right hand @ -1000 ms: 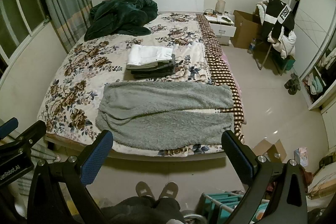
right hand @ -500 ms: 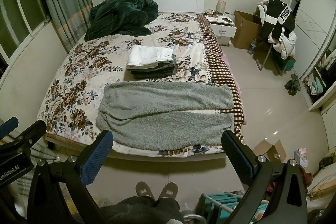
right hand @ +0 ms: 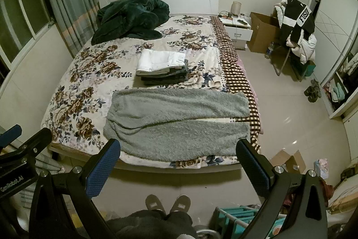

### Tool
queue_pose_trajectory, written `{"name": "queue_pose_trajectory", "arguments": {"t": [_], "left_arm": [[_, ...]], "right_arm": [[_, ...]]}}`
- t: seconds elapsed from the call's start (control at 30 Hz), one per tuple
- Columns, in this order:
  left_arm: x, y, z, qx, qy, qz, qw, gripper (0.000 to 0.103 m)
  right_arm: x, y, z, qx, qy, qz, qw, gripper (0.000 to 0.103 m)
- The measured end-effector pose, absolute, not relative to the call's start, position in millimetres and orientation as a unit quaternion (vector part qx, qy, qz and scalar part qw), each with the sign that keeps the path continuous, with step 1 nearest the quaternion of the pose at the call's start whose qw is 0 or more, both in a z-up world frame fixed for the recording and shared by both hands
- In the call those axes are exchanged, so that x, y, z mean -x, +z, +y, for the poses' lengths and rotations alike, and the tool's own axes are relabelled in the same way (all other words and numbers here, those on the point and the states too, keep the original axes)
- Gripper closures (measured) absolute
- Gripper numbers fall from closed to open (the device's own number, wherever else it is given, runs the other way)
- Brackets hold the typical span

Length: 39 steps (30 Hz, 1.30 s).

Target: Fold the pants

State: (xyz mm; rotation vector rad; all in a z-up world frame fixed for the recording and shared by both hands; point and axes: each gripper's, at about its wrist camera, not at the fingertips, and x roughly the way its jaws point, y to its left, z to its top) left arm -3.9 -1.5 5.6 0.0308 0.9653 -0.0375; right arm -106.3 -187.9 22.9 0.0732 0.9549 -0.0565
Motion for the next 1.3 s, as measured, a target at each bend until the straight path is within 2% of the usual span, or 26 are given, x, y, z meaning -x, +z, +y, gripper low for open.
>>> {"name": "queue_pose_trajectory", "arguments": {"t": [0.93,1.13,1.3], "left_arm": [[0,11,-7,-0.012,-0.018,0.46,0.888,0.0],[0,11,-6,-0.011,-0.016,0.459,0.888,0.0],[-34,30,-29,-0.012,0.001,0.456,0.89,0.0]], "right_arm": [[108,32,-183,-0.036,-0.022,0.46,0.887,0.0],[78,62,-172,-0.037,-0.015,0.463,0.886,0.0],[63,61,-177,-0.038,-0.012,0.465,0.885,0.0]]}}
